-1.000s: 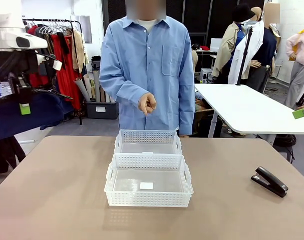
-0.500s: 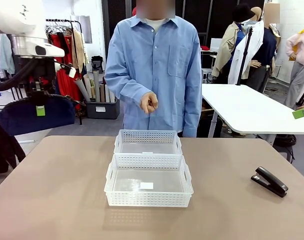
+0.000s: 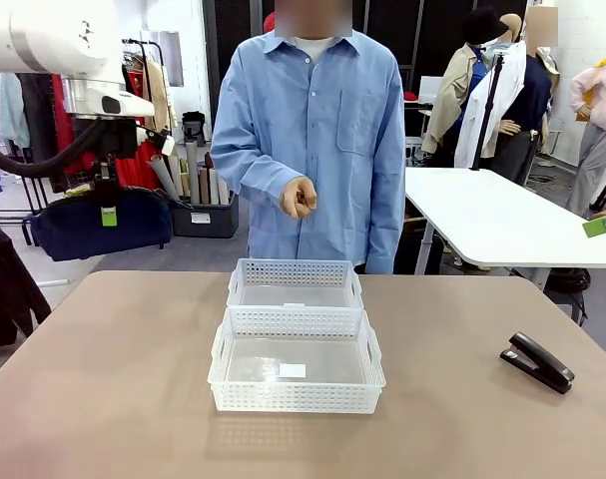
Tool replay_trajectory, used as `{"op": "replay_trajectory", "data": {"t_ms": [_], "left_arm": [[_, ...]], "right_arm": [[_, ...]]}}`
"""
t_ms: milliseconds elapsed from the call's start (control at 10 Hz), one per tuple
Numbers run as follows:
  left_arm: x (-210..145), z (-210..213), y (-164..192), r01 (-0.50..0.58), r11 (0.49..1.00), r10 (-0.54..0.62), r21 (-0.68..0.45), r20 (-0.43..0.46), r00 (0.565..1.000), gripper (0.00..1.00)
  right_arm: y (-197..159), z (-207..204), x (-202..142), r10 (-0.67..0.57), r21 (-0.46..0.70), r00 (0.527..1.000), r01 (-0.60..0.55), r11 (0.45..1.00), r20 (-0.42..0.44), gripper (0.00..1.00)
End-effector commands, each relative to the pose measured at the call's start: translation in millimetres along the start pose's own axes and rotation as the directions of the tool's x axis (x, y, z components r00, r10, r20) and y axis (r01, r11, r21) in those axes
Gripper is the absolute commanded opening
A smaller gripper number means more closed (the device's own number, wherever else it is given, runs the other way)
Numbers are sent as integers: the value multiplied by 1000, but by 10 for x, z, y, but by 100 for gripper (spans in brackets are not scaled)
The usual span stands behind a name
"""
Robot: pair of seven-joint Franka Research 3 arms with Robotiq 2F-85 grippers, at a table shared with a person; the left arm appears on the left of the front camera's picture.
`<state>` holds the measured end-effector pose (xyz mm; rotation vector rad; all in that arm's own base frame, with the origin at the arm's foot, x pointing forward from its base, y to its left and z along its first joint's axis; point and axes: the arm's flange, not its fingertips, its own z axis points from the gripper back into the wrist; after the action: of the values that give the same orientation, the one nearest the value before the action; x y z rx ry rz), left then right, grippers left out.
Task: Distribute items into two baskets.
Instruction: Move the picked Pencil pouch towards the Organizing basket indicated by the person, stopping as directed.
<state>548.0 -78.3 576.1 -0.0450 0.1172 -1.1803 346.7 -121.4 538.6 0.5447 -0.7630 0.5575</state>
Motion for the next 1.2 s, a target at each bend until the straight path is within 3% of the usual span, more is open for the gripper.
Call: {"op": "replay_trajectory", "data": {"t_ms": [0, 1100], "left_arm": [[111, 35, 177, 62, 998, -61, -30, 32, 998, 0], [983, -392, 504, 134, 990, -129, -50, 100, 987, 0]], "right_arm": [[-20, 4, 18, 19, 17, 999, -19, 1000, 31, 100], [-20, 4, 18, 19, 17, 999, -19, 1000, 31, 100]]}}
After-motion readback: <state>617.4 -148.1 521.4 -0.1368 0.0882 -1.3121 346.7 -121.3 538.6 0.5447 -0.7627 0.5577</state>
